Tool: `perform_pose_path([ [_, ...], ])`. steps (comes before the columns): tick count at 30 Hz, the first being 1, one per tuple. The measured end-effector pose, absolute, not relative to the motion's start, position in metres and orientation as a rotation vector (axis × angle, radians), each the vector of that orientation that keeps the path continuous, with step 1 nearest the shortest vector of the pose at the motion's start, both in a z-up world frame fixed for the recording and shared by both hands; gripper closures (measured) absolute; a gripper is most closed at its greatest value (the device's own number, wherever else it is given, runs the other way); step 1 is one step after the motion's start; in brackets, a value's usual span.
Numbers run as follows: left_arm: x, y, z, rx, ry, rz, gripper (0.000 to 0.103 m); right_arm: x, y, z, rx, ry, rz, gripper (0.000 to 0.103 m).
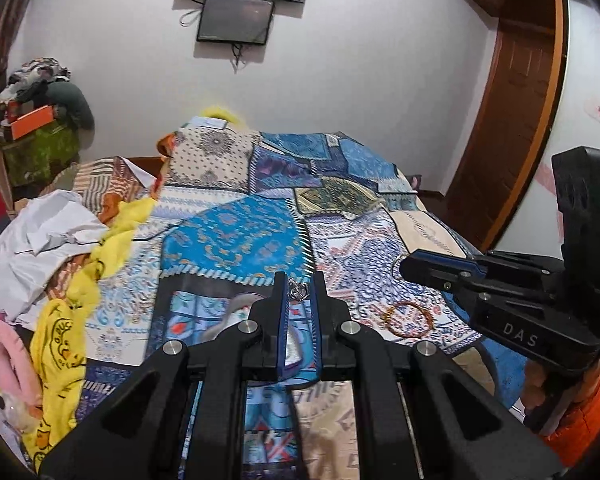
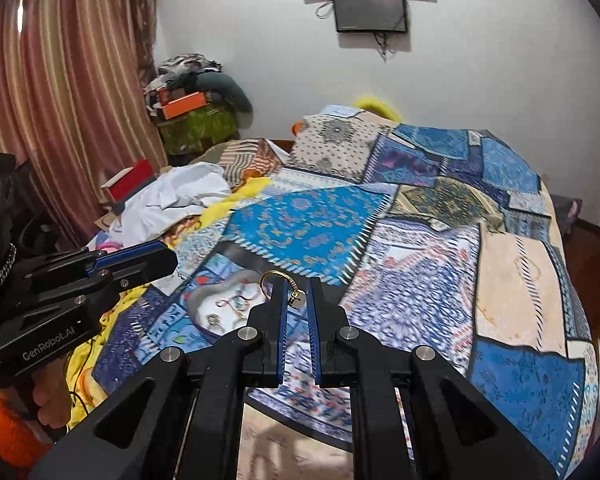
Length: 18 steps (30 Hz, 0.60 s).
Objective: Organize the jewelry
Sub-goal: 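Carry both pieces into the heart box and lower them onto the foam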
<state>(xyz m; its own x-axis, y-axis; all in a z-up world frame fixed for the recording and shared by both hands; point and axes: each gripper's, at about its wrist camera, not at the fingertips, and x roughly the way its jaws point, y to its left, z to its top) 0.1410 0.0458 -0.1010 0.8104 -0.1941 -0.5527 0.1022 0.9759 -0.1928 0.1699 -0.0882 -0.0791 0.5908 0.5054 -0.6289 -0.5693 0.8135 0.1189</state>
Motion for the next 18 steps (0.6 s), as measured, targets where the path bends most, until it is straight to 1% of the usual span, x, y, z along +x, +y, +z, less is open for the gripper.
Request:
perform_pose_path([
  [8,0.139,0.072,-0.109,-0.183,0.606,-0.115,0.094,0.171,-0.056,-0.092,-0.131,0.731,0.691,0.095],
  [18,0.152,0.088,-0.139,-0.233,0.665,-0.110,0.094,0.179,-0.021,-0.124,-0.196,0.826,0.743,0.095],
])
